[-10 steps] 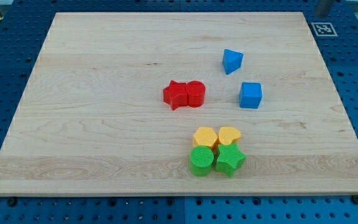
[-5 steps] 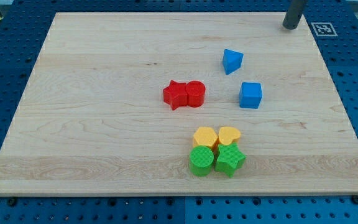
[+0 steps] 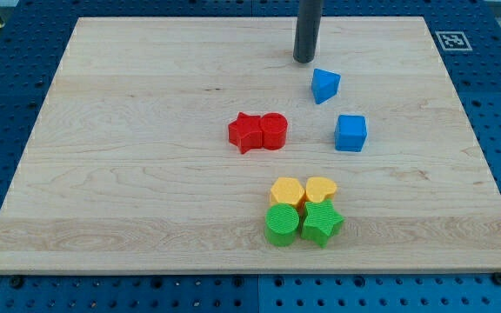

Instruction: Move your arm towards the blue triangle

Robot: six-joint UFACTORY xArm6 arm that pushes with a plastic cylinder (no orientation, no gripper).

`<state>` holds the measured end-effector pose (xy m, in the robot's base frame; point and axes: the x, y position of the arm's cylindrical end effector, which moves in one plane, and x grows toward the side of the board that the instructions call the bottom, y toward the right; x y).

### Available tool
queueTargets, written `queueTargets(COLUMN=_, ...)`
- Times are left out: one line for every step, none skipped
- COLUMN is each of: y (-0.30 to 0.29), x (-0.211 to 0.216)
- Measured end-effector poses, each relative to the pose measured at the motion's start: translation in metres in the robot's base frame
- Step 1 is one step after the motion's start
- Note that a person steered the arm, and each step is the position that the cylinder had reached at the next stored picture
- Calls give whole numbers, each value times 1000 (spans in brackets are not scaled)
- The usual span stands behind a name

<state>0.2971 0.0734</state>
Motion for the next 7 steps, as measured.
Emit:
queueTargets(y=-14, x=11)
queueTargets(y=-35, x=26)
queueTargets(y=-44, x=49)
queueTargets(y=-44, x=78)
queueTargets(y=-44, x=93)
queueTargets(y=-33, x=91)
queueTargets(y=-21, x=87)
